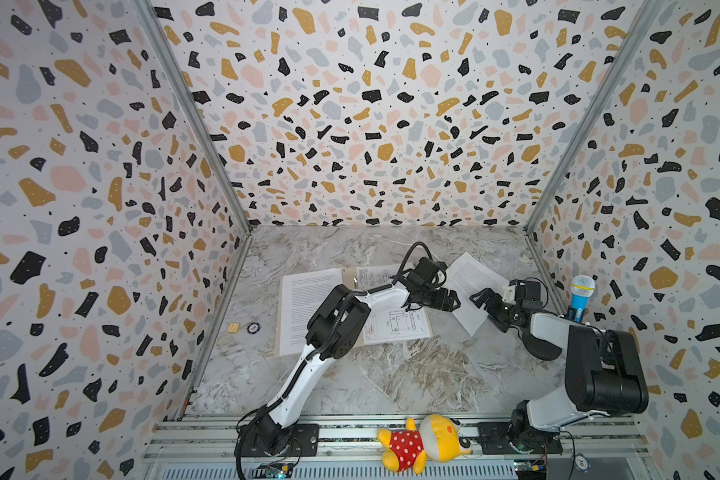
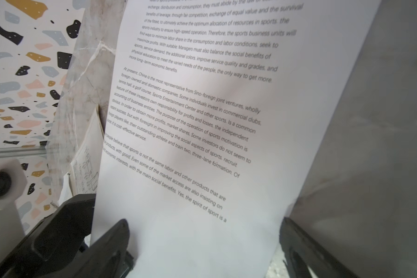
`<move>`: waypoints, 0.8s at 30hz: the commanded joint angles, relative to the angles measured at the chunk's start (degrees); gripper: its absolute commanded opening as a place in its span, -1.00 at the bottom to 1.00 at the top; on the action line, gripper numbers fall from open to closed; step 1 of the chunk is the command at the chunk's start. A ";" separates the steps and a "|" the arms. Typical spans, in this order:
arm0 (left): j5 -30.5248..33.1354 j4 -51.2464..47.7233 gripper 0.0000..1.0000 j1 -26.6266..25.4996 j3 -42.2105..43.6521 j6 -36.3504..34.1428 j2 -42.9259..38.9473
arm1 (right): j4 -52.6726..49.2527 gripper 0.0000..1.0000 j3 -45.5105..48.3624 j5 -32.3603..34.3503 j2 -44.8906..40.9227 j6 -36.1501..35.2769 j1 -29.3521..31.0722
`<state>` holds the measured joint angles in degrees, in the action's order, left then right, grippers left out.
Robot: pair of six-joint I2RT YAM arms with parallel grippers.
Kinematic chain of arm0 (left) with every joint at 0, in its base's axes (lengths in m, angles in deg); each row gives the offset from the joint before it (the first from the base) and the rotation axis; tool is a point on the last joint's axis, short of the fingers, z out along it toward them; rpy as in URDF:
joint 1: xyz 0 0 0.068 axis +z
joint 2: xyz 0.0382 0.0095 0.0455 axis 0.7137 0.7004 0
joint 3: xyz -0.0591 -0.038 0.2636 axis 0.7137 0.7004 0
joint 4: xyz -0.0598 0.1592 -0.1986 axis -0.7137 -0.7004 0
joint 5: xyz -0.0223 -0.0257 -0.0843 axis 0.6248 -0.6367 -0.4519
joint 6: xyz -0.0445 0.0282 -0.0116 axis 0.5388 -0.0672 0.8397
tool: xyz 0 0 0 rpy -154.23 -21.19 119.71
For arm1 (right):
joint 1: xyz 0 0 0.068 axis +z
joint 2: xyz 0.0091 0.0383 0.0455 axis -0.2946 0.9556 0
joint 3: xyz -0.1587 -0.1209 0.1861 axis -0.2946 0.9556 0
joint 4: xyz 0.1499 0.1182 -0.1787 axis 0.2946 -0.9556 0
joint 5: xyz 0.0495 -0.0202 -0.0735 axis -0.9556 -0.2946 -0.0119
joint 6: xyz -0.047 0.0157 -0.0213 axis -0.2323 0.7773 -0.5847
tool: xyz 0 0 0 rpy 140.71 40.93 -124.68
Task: Put the files into the folder
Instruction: 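Move both grippers to the loose text sheet and pinch its edge, then lift the text sheet upright with both grippers holding its edge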
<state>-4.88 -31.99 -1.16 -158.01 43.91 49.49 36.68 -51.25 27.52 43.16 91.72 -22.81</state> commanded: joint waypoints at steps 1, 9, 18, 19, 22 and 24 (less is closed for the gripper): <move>-1.49 2.18 0.74 -0.41 3.12 5.10 -1.01 | -6.06 0.96 0.88 -3.47 2.70 -0.69 -0.39; -1.04 8.69 0.60 -0.41 7.53 10.65 -3.42 | -7.11 0.96 0.26 -5.29 3.26 -3.50 -2.62; -0.75 12.03 0.19 -0.41 8.13 14.62 -3.68 | -8.17 0.94 -0.94 -6.96 5.34 -6.16 -3.36; -0.77 12.75 0.16 -0.32 8.38 15.34 -3.82 | -8.53 0.95 -1.10 -6.96 5.30 -6.26 -3.66; -0.98 14.15 0.14 -0.14 8.77 17.30 -4.04 | -10.12 0.95 -1.62 -6.77 5.68 -6.61 -4.43; -1.08 14.66 0.13 0.09 9.02 18.45 -4.19 | -11.56 0.97 -2.05 -5.95 5.73 -6.92 -4.76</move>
<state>-5.31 -20.65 -1.16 -149.77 59.54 47.37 34.62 -53.98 18.14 46.79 85.88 -26.78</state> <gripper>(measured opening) 0.568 0.981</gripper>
